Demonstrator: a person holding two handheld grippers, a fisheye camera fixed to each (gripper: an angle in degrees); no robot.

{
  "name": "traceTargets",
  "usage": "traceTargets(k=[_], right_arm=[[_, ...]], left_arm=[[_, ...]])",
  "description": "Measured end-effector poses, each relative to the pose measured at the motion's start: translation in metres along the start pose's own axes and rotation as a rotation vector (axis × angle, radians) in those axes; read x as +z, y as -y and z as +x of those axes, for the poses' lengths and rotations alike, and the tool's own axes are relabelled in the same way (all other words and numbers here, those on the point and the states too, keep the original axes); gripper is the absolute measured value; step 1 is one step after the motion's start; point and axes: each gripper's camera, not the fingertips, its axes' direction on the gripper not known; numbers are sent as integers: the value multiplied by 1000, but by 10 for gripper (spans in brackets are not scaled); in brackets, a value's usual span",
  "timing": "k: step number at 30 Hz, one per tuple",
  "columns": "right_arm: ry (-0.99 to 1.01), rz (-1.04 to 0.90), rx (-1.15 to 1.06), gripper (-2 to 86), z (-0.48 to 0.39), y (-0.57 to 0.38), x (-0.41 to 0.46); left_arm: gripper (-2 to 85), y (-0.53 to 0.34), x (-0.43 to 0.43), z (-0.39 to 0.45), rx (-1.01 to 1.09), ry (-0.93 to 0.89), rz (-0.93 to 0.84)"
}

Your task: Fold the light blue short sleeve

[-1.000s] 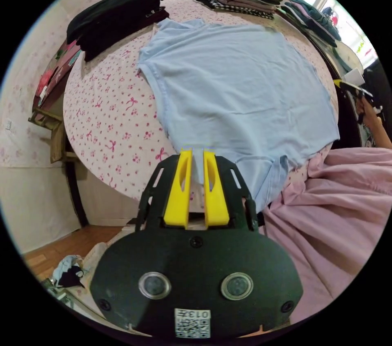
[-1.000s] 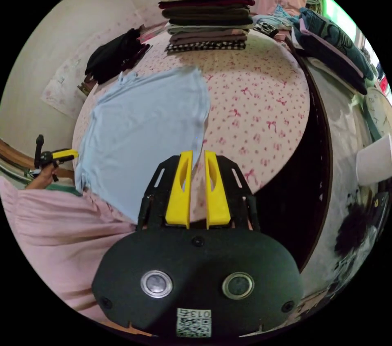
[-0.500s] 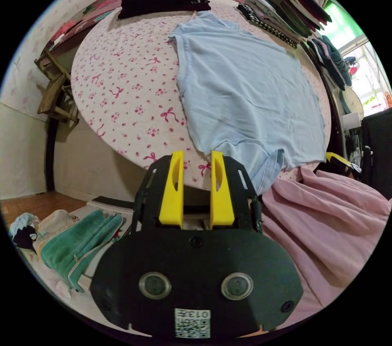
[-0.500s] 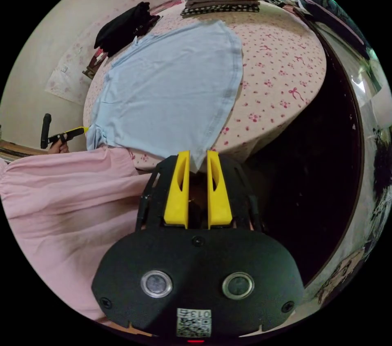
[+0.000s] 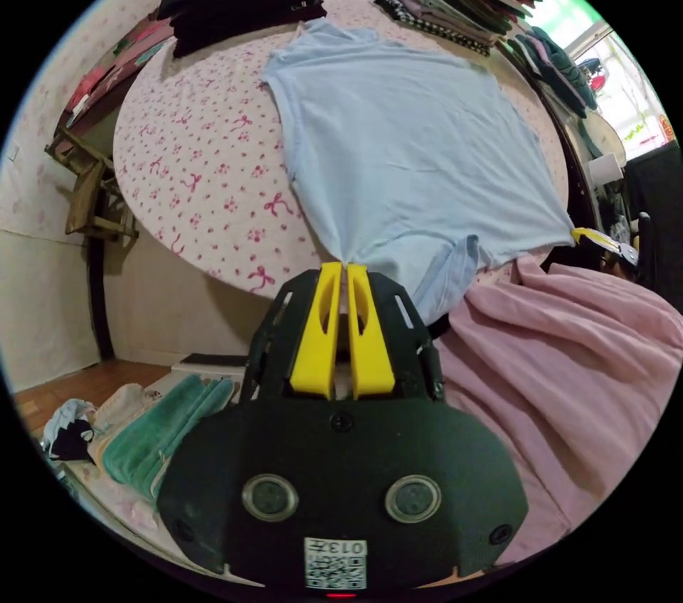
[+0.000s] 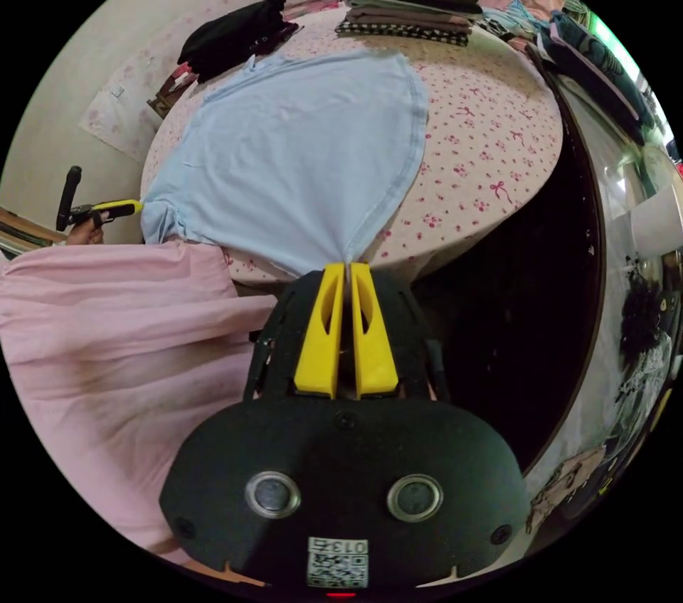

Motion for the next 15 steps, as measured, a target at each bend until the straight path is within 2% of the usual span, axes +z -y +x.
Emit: traceTargets(k=[2, 4, 9, 12, 15], right_arm=[[18, -2, -4, 27, 1, 0, 14], [-19, -34, -14, 36, 0, 4, 22], [-91, 0, 11, 46, 14, 29, 12], [-122, 58, 17, 45, 27, 80, 16], [-135, 87, -27, 48, 27, 134, 28]], left_arm=[[11, -7, 18, -11, -17, -48, -58], [19, -13, 18, -36, -122, -151, -31], [48, -7, -17, -88, -256, -117, 80], [59, 36, -32, -113, -279, -134, 160], [66, 111, -40, -116, -208, -130, 215]])
